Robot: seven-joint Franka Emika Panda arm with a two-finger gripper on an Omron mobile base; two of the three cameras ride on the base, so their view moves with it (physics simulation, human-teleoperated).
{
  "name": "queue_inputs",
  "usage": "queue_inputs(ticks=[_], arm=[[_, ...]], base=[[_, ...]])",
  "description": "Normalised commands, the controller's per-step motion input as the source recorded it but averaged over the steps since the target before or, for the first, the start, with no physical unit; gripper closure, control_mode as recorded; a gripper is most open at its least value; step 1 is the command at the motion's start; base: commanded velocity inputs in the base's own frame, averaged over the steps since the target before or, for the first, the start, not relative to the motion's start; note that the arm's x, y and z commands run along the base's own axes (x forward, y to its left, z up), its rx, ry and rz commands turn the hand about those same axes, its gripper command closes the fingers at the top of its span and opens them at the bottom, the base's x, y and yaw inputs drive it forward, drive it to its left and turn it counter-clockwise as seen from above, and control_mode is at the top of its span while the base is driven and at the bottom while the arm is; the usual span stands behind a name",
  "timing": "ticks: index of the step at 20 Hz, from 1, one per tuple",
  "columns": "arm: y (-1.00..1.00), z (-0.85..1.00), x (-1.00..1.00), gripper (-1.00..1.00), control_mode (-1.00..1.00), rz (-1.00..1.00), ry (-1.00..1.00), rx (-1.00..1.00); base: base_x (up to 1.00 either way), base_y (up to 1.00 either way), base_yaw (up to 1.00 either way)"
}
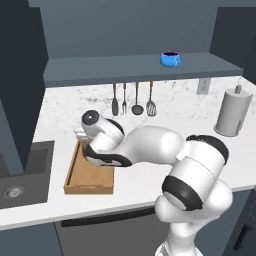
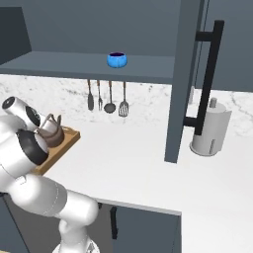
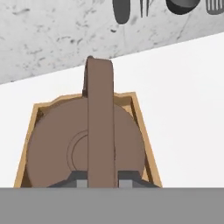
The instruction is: Pick the kettle from the counter and place it on the tray. Then pick the mug from the cabinet and place it on the tray. Then close the cabinet doors.
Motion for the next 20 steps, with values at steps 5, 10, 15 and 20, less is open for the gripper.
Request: queue_inputs(ticks=[5, 10, 15, 20], arm=[[-0.03, -0.19, 0.04, -1.00, -1.00, -0.10, 0.05, 0.00], [-0.06, -0.09, 0.14, -1.00, -1.00, -0.07, 0.03, 0.00], [-0.15, -0.02, 0.00, -1.00, -1.00, -0.03, 0.01, 0.00], [-0.10, 0.00, 0.05, -1.00, -1.00, -0.01, 0.00, 0.00]], base=[[0.00, 0.00, 0.00], [0.00, 0.00, 0.00], [0.00, 0.00, 0.00], [0.00, 0.00, 0.00]])
